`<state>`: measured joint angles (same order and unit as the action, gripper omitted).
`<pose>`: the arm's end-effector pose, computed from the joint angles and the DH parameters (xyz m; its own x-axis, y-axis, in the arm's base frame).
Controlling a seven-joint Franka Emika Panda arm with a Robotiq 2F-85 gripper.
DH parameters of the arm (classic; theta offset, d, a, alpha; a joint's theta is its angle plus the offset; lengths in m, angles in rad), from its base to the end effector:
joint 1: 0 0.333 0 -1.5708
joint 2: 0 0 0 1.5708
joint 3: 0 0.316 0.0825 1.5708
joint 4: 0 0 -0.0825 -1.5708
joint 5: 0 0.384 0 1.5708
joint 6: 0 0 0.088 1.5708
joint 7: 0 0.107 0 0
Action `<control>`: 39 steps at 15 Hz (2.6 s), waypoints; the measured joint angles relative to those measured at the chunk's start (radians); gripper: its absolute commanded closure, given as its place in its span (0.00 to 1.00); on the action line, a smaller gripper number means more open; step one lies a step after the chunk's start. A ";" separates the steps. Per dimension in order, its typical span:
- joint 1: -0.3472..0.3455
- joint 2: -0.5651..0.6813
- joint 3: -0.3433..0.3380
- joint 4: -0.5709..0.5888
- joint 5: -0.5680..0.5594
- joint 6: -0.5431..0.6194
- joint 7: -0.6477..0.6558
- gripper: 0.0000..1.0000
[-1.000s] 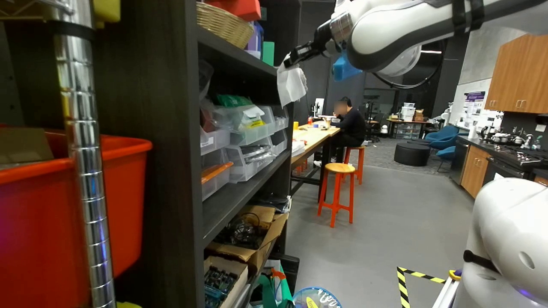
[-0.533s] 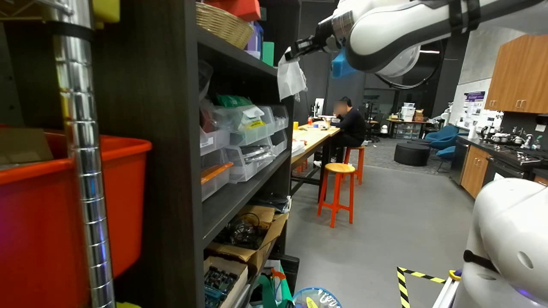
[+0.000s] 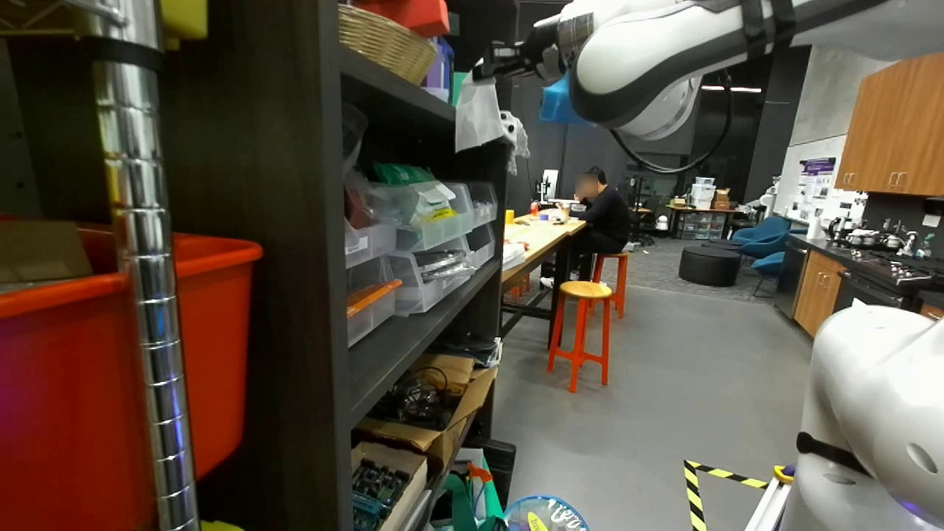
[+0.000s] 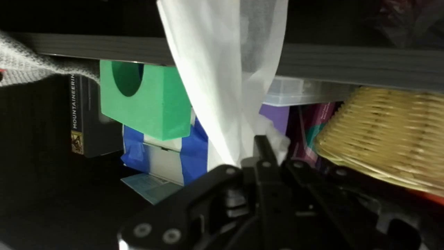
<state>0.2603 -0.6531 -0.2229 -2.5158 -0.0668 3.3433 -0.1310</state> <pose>0.3855 -0.0073 0.6736 0.0925 0.0701 0.9932 0.1149 -0.9916 0.0593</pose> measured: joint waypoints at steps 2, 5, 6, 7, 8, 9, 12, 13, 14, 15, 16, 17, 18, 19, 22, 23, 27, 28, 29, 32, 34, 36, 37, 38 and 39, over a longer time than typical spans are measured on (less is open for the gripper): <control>0.015 0.007 -0.005 0.001 0.021 0.040 0.033 0.99; 0.018 0.013 -0.010 0.000 0.043 0.094 0.079 0.99; 0.019 0.015 -0.014 -0.001 0.048 0.110 0.092 0.99; 0.019 0.015 -0.018 0.000 0.049 0.114 0.105 0.99; 0.019 0.013 -0.021 0.004 0.049 0.113 0.117 0.99; 0.020 0.011 -0.024 0.007 0.049 0.113 0.125 0.99; 0.033 0.001 -0.041 0.008 0.047 0.113 0.128 0.99; 0.044 0.000 -0.052 0.008 0.041 0.112 0.127 0.99; 0.058 0.000 -0.070 0.007 0.028 0.108 0.124 0.99; 0.074 0.000 -0.090 0.007 0.011 0.103 0.120 0.99; 0.089 0.000 -0.115 0.008 -0.010 0.093 0.114 0.99; 0.104 -0.003 -0.143 0.008 -0.036 0.078 0.103 0.99; 0.118 -0.009 -0.175 0.008 -0.066 0.059 0.090 0.99; 0.130 -0.018 -0.206 0.007 -0.097 0.035 0.071 0.99; 0.140 -0.052 -0.280 0.007 -0.177 -0.035 -0.001 0.99; 0.139 -0.064 -0.296 0.007 -0.198 -0.057 -0.025 0.99; 0.137 -0.093 -0.307 -0.001 -0.221 -0.116 -0.137 0.99; 0.136 -0.093 -0.302 -0.004 -0.221 -0.121 -0.160 0.99; 0.134 -0.091 -0.291 -0.009 -0.221 -0.123 -0.178 0.99; 0.102 -0.064 -0.227 -0.023 -0.221 -0.112 -0.199 0.99; 0.054 -0.026 -0.153 -0.029 -0.221 -0.081 -0.199 0.99; -0.011 0.017 -0.067 -0.030 -0.221 -0.037 -0.196 0.99; -0.047 0.037 -0.023 -0.030 -0.221 -0.017 -0.195 0.99; -0.080 0.054 0.019 -0.030 -0.221 -0.002 -0.193 0.99; -0.112 0.068 0.059 -0.030 -0.221 0.010 -0.193 0.99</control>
<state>0.1480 -0.5849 -0.1638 -2.5459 -0.2880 3.3534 -0.3236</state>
